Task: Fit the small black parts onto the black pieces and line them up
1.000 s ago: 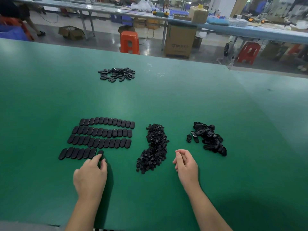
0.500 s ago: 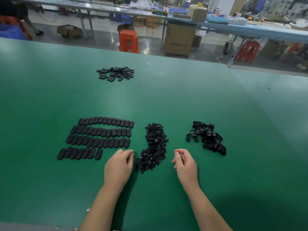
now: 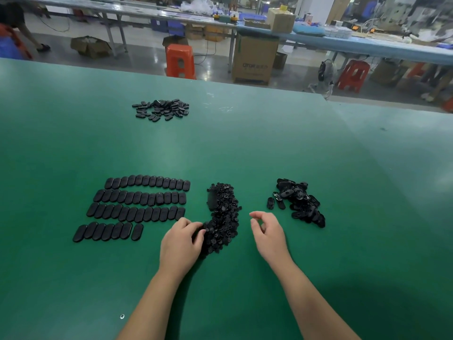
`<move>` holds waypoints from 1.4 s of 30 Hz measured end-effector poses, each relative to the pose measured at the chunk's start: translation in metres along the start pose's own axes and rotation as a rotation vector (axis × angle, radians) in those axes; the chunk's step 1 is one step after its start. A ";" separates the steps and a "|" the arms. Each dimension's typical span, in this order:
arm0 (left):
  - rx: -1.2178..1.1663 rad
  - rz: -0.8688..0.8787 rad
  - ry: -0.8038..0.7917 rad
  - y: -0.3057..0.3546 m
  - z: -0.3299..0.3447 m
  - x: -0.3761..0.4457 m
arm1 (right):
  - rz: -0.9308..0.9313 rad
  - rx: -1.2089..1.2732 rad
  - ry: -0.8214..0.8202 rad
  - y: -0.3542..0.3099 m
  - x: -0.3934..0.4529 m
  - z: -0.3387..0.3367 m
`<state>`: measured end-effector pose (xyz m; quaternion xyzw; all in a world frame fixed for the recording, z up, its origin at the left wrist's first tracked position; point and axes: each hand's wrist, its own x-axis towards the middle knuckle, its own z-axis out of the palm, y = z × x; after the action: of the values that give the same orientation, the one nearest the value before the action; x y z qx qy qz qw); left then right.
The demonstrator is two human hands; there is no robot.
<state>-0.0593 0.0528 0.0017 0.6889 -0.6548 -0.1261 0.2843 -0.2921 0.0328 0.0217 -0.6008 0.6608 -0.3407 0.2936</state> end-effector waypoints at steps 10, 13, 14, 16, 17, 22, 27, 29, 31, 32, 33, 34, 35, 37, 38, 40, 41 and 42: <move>-0.045 -0.044 -0.038 0.001 -0.004 0.003 | 0.007 -0.559 -0.159 0.005 0.048 -0.030; -0.065 -0.056 -0.032 0.001 -0.005 0.003 | -0.040 -0.482 -0.096 0.005 0.043 -0.029; -0.083 -0.058 -0.029 0.001 -0.005 0.003 | -0.057 -0.467 -0.082 0.006 0.041 -0.028; -0.147 -0.064 -0.015 0.001 -0.006 0.003 | -0.091 -0.466 -0.046 0.006 0.037 -0.027; -0.190 -0.068 -0.006 0.001 -0.006 0.003 | -0.097 -0.473 -0.028 0.007 0.035 -0.026; -0.355 -0.125 0.021 -0.002 -0.007 0.002 | -0.033 -0.613 -0.105 0.010 0.031 -0.021; -0.398 -0.166 0.028 -0.002 -0.007 0.001 | -0.034 -0.644 -0.138 0.002 0.035 -0.020; -0.416 -0.177 0.033 -0.003 -0.007 0.001 | -0.022 -0.641 -0.139 -0.002 0.036 -0.020; -0.426 -0.186 0.033 -0.003 -0.007 0.001 | 0.020 -0.524 -0.129 -0.003 0.037 -0.020; -0.431 -0.190 0.032 -0.003 -0.007 0.001 | 0.050 -0.427 -0.125 -0.003 0.036 -0.019; -0.435 -0.193 0.032 -0.003 -0.007 0.001 | 0.082 -0.311 -0.121 -0.003 0.035 -0.018; -0.437 -0.193 0.031 -0.003 -0.007 0.001 | 0.112 -0.186 -0.114 -0.003 0.033 -0.017; -0.434 -0.189 0.029 -0.003 -0.008 0.001 | 0.138 -0.064 -0.106 -0.004 0.030 -0.015; -0.420 -0.179 0.020 -0.002 -0.009 0.000 | 0.175 0.138 -0.086 -0.005 0.022 -0.008; -0.411 -0.176 0.014 -0.002 -0.009 0.000 | 0.186 0.222 -0.073 -0.005 0.018 -0.005; -0.403 -0.181 0.006 0.000 -0.010 0.000 | 0.208 0.370 -0.044 -0.005 0.010 0.003; -0.406 -0.186 0.001 0.000 -0.010 0.000 | 0.221 0.432 -0.029 -0.005 0.007 0.007; -0.410 -0.191 -0.006 0.001 -0.010 0.000 | 0.234 0.481 -0.014 -0.005 0.004 0.010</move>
<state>-0.0545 0.0550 0.0104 0.6752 -0.5480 -0.2848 0.4033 -0.2819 0.0279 0.0198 -0.4357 0.6237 -0.4477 0.4699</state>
